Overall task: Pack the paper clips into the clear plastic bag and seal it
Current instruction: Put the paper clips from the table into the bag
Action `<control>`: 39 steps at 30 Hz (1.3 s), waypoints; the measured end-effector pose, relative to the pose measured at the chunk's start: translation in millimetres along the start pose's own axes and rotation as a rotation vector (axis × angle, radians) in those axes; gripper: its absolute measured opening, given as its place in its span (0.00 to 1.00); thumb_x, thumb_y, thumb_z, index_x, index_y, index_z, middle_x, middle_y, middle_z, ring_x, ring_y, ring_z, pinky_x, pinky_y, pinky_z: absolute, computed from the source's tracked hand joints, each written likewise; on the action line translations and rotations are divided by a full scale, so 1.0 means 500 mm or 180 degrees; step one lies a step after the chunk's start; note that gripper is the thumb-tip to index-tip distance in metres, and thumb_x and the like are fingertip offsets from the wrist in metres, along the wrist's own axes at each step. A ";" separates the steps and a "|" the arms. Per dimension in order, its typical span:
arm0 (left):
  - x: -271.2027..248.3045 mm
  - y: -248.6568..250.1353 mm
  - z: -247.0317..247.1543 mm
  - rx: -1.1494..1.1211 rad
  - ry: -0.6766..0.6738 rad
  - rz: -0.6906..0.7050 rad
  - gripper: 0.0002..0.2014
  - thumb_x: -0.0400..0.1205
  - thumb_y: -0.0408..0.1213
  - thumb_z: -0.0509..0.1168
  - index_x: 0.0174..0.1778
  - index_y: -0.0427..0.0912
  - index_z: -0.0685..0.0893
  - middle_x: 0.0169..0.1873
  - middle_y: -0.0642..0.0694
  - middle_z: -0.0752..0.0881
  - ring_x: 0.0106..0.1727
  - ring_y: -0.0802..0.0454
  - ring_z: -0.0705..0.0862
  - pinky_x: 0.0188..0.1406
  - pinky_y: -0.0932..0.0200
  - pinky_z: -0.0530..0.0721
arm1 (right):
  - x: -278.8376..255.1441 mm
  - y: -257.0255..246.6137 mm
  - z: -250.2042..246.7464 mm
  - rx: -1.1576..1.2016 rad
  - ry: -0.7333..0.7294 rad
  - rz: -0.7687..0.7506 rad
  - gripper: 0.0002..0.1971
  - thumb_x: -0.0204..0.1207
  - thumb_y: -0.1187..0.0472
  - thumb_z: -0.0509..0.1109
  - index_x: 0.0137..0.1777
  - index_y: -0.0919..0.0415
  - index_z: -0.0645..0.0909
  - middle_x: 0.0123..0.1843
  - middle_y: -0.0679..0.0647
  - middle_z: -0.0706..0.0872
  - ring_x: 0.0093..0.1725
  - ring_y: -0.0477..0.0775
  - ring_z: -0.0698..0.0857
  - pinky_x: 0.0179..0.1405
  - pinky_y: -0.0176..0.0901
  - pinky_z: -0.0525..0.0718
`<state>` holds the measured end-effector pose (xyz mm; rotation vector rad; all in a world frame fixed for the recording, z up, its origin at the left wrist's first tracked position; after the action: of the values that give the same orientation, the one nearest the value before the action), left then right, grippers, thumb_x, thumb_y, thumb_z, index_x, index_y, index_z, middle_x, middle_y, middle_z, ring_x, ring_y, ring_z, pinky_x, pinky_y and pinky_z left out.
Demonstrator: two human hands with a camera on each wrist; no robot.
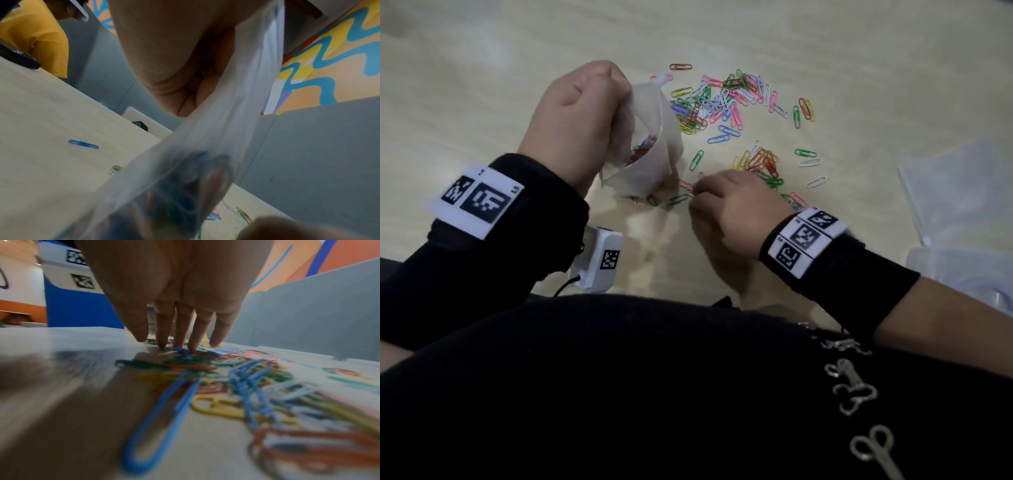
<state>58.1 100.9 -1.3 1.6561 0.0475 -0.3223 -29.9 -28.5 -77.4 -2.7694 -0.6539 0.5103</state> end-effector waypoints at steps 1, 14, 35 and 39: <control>0.002 -0.002 -0.006 -0.0023 -0.0040 -0.0014 0.21 0.78 0.28 0.52 0.19 0.48 0.71 0.11 0.55 0.68 0.15 0.54 0.63 0.18 0.66 0.60 | 0.004 0.012 -0.010 -0.0092 0.0066 0.0095 0.17 0.74 0.55 0.60 0.55 0.62 0.84 0.58 0.61 0.85 0.56 0.68 0.83 0.55 0.57 0.81; 0.035 -0.004 -0.120 0.0387 -0.0218 -0.0112 0.18 0.76 0.30 0.54 0.20 0.47 0.70 0.12 0.52 0.70 0.17 0.51 0.64 0.18 0.64 0.60 | 0.052 -0.024 0.057 -0.0492 -0.0977 0.0693 0.51 0.72 0.26 0.54 0.84 0.54 0.35 0.85 0.54 0.30 0.84 0.59 0.34 0.81 0.65 0.38; -0.010 -0.051 -0.136 0.0848 -0.1362 -0.0468 0.13 0.75 0.37 0.57 0.23 0.42 0.68 0.14 0.53 0.68 0.19 0.55 0.63 0.18 0.66 0.62 | 0.203 -0.020 -0.037 -0.0243 -0.0080 0.0911 0.33 0.84 0.48 0.54 0.84 0.57 0.46 0.87 0.55 0.41 0.86 0.57 0.42 0.83 0.60 0.45; -0.011 -0.052 -0.138 0.0700 -0.1368 -0.0528 0.15 0.75 0.36 0.56 0.21 0.47 0.70 0.14 0.54 0.68 0.19 0.54 0.63 0.18 0.67 0.64 | 0.277 -0.045 -0.065 -0.0192 -0.0161 0.0485 0.29 0.86 0.54 0.51 0.84 0.53 0.46 0.87 0.52 0.40 0.86 0.56 0.45 0.83 0.58 0.50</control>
<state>59.6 172.2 -19.9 1.7702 -0.1799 -0.8281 90.2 51.1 -79.0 -2.8868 -0.4787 0.6031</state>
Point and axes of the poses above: each hand's wrist, its own x-axis towards the middle knuckle, its own z-axis out of the palm, y = z × x, the point moved 8 cm from there along x, towards the middle knuckle
